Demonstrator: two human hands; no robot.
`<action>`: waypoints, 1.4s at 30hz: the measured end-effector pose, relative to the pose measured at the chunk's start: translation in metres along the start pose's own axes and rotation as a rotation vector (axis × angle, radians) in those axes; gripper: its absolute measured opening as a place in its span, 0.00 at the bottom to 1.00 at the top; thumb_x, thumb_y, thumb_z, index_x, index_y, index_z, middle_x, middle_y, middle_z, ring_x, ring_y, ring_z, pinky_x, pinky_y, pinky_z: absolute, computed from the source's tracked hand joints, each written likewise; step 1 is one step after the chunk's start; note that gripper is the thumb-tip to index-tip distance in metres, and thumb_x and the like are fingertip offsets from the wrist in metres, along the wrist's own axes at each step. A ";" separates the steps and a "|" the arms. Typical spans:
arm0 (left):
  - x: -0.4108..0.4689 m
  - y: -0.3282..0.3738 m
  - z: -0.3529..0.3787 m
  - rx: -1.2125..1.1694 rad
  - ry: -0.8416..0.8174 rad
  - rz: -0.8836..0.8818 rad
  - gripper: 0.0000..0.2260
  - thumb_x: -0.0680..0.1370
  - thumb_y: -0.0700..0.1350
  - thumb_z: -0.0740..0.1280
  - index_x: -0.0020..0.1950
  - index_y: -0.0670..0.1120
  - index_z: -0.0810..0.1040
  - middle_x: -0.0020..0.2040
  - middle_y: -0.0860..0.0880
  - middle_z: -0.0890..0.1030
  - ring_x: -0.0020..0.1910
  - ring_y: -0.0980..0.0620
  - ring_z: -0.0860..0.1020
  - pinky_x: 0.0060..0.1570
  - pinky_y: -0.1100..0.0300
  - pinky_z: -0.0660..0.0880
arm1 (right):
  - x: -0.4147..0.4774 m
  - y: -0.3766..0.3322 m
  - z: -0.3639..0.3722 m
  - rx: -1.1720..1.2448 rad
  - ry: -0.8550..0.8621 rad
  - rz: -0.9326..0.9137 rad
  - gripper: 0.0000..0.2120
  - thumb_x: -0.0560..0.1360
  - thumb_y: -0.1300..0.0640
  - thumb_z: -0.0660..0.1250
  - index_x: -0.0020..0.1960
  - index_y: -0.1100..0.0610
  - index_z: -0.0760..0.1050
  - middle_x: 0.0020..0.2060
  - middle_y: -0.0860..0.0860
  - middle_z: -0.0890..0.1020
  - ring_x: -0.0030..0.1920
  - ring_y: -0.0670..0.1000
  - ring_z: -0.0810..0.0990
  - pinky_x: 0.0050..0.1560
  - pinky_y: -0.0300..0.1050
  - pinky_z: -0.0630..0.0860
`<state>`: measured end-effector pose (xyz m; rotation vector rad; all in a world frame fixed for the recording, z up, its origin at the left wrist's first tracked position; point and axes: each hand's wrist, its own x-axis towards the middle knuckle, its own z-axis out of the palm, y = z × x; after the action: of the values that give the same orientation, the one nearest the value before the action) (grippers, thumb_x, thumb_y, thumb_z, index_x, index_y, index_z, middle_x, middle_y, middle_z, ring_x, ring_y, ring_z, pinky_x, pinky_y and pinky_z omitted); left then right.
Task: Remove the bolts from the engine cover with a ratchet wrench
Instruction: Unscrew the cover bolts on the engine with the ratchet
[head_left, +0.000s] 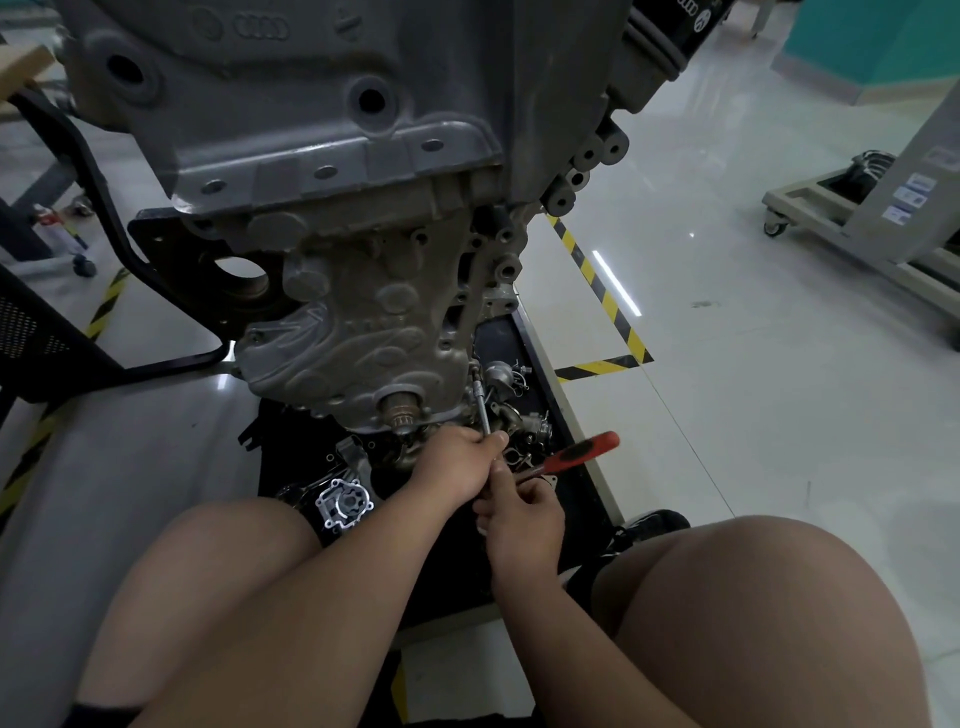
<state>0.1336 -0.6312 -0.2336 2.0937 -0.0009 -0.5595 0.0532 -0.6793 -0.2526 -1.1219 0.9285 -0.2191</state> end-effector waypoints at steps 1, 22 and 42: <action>0.000 0.000 0.000 -0.003 -0.001 -0.001 0.16 0.78 0.51 0.67 0.32 0.47 0.79 0.30 0.51 0.80 0.34 0.52 0.78 0.43 0.57 0.75 | -0.001 0.000 0.001 -0.008 0.012 -0.019 0.14 0.76 0.52 0.70 0.42 0.61 0.72 0.28 0.53 0.79 0.29 0.47 0.77 0.33 0.43 0.75; 0.005 0.004 -0.001 -0.126 0.037 -0.166 0.19 0.80 0.55 0.62 0.39 0.43 0.79 0.28 0.48 0.74 0.23 0.51 0.68 0.25 0.65 0.62 | 0.003 -0.015 -0.006 0.334 -0.142 0.326 0.14 0.78 0.49 0.67 0.47 0.61 0.77 0.27 0.54 0.80 0.24 0.46 0.76 0.25 0.38 0.72; -0.006 0.032 -0.023 -1.044 -0.186 -0.388 0.12 0.79 0.35 0.52 0.45 0.42 0.74 0.30 0.46 0.80 0.24 0.53 0.77 0.21 0.67 0.68 | 0.008 -0.023 -0.003 0.219 -0.214 0.298 0.14 0.81 0.50 0.62 0.45 0.60 0.76 0.26 0.53 0.78 0.22 0.47 0.72 0.23 0.38 0.68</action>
<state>0.1438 -0.6295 -0.1954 1.0159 0.4936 -0.7669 0.0626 -0.6968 -0.2381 -0.7769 0.8455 0.0434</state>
